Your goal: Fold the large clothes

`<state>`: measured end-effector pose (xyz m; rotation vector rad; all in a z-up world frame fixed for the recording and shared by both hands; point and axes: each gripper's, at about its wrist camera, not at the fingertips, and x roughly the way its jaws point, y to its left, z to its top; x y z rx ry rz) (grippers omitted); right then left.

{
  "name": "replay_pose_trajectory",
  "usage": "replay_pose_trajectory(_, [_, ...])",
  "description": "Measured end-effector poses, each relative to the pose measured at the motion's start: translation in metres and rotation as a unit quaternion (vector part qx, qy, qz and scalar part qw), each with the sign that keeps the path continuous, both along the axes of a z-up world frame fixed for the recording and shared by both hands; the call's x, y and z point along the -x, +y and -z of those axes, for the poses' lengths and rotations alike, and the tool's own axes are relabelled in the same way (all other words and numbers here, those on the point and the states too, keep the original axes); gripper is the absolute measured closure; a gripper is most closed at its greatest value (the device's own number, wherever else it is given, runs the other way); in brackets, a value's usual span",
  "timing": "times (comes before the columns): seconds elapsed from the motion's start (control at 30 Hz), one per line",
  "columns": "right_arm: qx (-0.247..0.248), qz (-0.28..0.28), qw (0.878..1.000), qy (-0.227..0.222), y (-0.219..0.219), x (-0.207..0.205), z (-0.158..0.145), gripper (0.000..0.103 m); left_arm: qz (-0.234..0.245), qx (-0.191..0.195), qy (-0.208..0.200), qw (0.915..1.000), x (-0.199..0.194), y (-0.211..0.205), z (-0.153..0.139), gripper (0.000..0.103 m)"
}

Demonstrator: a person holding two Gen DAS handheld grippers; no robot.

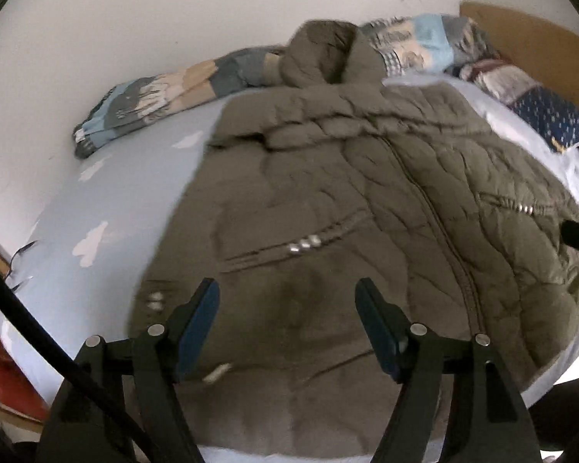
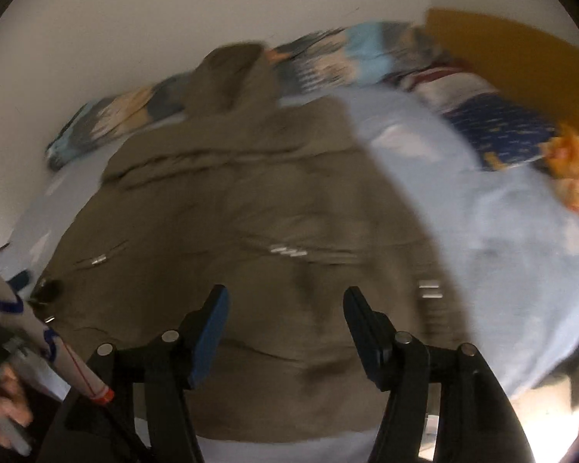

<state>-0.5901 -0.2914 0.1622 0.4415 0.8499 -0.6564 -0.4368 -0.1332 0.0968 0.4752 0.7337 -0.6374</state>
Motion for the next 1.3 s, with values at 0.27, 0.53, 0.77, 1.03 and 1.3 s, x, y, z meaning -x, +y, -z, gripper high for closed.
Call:
replay_pose_trajectory(0.27, [-0.035,-0.015,0.997,0.067,0.01,-0.04,0.054,0.037,-0.002,-0.033,0.02,0.9993,0.003,-0.012,0.043,0.027])
replay_pose_trajectory(0.53, [-0.028,-0.018,0.994,0.1,0.011,-0.045,0.072,0.029,-0.011,-0.029,0.023,0.9992,0.0,-0.009,0.056,0.02])
replay_pose_trajectory(0.77, [-0.034,-0.012,0.994,0.101,0.011,-0.049,0.075,0.023,-0.013,-0.024,0.03,0.9992,-0.002,-0.008,0.056,0.019])
replay_pose_trajectory(1.03, [-0.11,-0.004,0.991,0.08,0.007,-0.05,0.076,0.0,-0.016,-0.023,0.036,0.9989,-0.004,-0.009,0.056,0.018])
replay_pose_trajectory(1.3, [-0.147,-0.022,0.979,0.138,0.004,-0.062,0.08,0.0,-0.013,-0.018,0.047,0.9986,-0.006,-0.006,0.057,0.016])
